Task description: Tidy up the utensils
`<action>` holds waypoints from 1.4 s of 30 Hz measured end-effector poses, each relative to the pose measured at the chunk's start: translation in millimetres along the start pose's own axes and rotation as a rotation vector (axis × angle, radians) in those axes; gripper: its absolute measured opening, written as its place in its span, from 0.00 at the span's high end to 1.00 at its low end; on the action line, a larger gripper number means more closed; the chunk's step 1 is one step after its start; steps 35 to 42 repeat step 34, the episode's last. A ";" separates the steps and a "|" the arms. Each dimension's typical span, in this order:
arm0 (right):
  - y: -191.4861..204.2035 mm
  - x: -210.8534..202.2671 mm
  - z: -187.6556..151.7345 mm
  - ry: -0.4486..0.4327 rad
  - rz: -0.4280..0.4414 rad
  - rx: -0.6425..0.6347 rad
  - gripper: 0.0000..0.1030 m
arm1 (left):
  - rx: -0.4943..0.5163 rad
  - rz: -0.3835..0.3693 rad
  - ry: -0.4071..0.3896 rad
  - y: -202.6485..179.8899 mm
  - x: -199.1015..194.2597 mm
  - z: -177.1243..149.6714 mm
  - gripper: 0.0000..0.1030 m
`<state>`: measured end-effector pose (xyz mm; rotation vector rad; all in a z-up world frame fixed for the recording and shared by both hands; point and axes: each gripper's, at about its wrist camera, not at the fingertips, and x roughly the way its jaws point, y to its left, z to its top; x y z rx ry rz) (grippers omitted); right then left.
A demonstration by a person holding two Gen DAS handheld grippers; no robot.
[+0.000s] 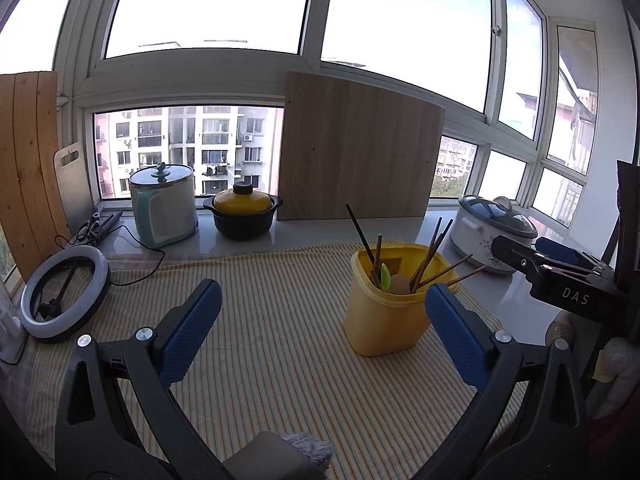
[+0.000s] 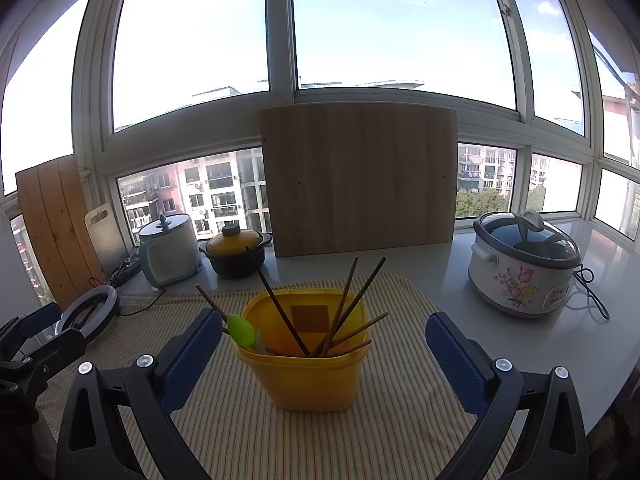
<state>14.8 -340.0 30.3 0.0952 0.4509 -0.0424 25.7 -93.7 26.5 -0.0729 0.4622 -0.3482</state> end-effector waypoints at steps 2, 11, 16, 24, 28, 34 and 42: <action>-0.6 -0.5 0.0 -0.003 0.000 0.001 0.00 | 0.000 -0.002 0.001 0.0 -0.1 0.0 0.00; -3.5 0.2 -1.4 -0.005 -0.004 0.000 0.00 | 0.011 -0.003 0.008 -3.9 -2.2 -0.9 0.00; -4.3 0.7 -0.8 -0.006 -0.004 0.002 0.00 | 0.015 -0.001 0.005 -4.8 -2.9 -1.0 0.00; -4.4 0.5 -1.3 -0.005 -0.003 0.005 0.00 | 0.015 -0.003 0.006 -4.0 -2.7 -1.2 0.00; -4.2 0.9 -1.5 -0.002 -0.004 0.008 0.00 | 0.016 -0.003 0.005 -3.8 -2.9 -1.2 0.00; -3.7 1.3 -3.1 0.001 -0.003 0.009 0.00 | 0.011 0.002 -0.002 -1.4 -2.2 -0.6 0.00; -3.7 1.3 -3.1 0.001 -0.003 0.009 0.00 | 0.011 0.002 -0.002 -1.4 -2.2 -0.6 0.00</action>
